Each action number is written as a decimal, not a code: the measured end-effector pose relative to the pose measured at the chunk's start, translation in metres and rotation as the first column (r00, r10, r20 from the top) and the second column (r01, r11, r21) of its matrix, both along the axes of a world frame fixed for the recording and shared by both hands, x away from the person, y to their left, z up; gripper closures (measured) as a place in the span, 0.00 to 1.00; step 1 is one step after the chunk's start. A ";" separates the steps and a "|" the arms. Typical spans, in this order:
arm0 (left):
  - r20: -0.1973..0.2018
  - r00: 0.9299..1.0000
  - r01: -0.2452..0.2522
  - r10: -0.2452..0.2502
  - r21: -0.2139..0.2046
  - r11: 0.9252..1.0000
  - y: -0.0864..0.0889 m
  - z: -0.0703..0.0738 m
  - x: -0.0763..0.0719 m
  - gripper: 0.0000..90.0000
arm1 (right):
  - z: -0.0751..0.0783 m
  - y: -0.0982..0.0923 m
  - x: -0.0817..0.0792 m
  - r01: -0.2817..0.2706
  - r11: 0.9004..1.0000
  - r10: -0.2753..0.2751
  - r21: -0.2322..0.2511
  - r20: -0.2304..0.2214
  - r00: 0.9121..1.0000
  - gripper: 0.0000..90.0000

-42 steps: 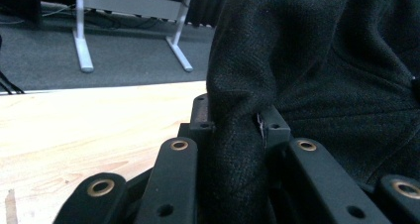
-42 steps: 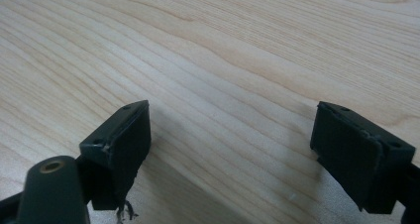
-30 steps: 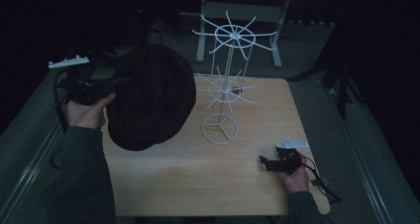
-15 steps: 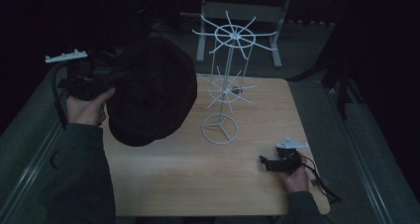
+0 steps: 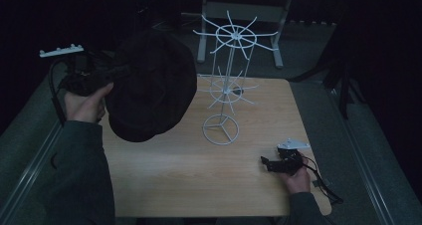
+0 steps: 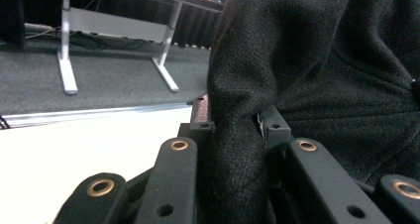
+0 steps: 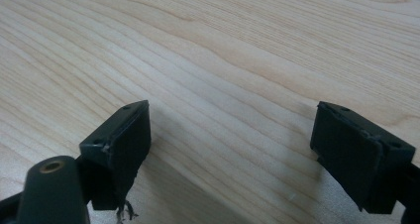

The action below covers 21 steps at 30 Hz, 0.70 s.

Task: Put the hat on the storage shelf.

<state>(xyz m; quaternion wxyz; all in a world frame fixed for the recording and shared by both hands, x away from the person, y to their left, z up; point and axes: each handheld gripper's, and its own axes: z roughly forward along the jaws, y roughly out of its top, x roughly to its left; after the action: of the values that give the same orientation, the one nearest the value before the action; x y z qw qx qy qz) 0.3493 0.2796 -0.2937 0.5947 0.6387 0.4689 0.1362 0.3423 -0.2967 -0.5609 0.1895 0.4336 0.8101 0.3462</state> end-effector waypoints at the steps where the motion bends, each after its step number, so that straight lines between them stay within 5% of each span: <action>1: 0.003 1.000 0.003 -0.003 -0.001 1.000 0.000 0.001 0.001 0.84 | 0.000 0.000 0.000 0.000 1.000 0.000 0.000 0.000 1.000 0.17; 21: 0.023 0.999 0.027 -0.025 -0.078 0.997 -0.006 0.012 0.020 0.84 | 0.000 0.000 0.000 0.000 1.000 0.000 0.000 -0.001 1.000 0.17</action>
<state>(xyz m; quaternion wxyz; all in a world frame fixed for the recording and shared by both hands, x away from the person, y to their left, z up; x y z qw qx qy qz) 0.3694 0.2732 -0.2814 0.6262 0.6194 0.4589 0.1168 0.3422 -0.2967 -0.5608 0.1891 0.4336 0.8102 0.3462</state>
